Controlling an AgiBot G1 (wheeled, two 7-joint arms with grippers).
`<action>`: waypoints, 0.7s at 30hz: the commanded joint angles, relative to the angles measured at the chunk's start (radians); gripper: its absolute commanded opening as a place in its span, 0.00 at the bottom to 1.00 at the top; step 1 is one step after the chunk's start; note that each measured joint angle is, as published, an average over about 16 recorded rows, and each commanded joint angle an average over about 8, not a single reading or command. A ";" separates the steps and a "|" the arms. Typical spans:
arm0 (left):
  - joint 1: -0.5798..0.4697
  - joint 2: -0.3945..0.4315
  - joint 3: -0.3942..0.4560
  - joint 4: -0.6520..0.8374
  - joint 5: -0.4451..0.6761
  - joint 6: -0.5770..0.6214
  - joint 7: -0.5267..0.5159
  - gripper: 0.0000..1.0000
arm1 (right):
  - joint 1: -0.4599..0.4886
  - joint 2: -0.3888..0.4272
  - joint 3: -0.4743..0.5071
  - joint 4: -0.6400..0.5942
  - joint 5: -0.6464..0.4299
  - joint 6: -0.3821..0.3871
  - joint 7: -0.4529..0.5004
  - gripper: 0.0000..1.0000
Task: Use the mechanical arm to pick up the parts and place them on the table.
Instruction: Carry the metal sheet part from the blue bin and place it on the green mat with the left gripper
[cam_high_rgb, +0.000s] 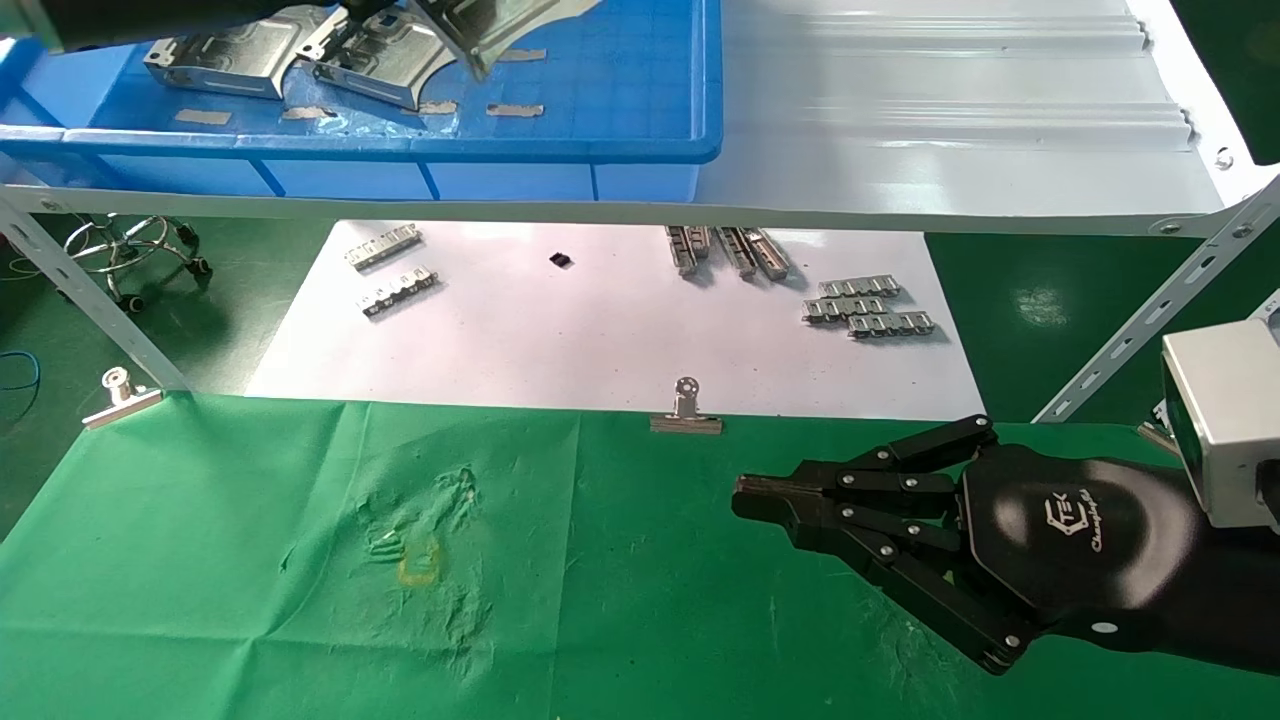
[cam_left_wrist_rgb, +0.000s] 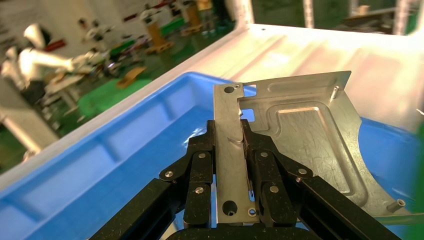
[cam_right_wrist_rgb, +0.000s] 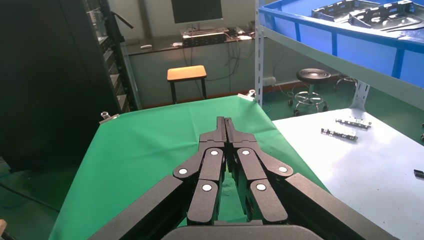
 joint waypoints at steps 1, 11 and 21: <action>-0.002 -0.030 -0.004 -0.010 -0.008 0.068 0.020 0.00 | 0.000 0.000 0.000 0.000 0.000 0.000 0.000 0.00; 0.071 -0.161 0.024 -0.148 -0.030 0.286 0.244 0.00 | 0.000 0.000 0.000 0.000 0.000 0.000 0.000 0.00; 0.281 -0.351 0.191 -0.548 -0.204 0.290 0.307 0.00 | 0.000 0.000 0.000 0.000 0.000 0.000 0.000 0.00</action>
